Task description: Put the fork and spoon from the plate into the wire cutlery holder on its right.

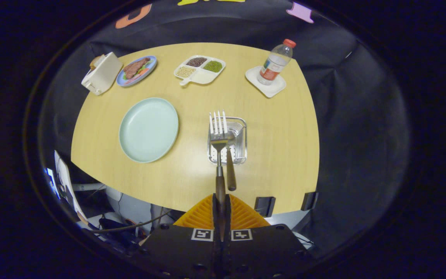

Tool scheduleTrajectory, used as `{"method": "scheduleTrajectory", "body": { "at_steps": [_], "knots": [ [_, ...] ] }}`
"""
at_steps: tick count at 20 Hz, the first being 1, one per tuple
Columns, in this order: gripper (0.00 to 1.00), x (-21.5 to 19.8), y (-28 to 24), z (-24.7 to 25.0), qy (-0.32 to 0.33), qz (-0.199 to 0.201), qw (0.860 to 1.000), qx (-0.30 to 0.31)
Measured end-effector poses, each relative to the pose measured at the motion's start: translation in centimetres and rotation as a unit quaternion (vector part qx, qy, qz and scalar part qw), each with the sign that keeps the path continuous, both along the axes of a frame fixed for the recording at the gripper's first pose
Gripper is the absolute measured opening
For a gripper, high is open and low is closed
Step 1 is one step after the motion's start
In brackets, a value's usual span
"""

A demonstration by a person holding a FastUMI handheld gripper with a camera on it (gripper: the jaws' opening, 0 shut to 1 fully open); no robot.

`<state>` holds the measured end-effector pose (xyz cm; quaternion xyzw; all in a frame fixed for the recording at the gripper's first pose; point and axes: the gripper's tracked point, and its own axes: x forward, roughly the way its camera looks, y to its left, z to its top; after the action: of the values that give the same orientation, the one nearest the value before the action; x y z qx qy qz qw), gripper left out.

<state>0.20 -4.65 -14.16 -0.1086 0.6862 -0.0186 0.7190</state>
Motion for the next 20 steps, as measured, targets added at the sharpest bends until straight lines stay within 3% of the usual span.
{"method": "scheduleTrajectory", "body": {
  "at_steps": [16,18,19,20],
  "knots": [
    [0.05,1.3,-1.6,-0.1,0.018,0.028,0.999,-0.034],
    [0.11,1.7,-1.4,0.3,0.011,0.03,0.999,-0.036],
    [0.25,1.7,-1.2,0.7,0.007,0.031,0.999,-0.035],
    [0.32,1.9,-1.1,1.1,0.0,0.033,0.999,-0.034]
  ]
}}
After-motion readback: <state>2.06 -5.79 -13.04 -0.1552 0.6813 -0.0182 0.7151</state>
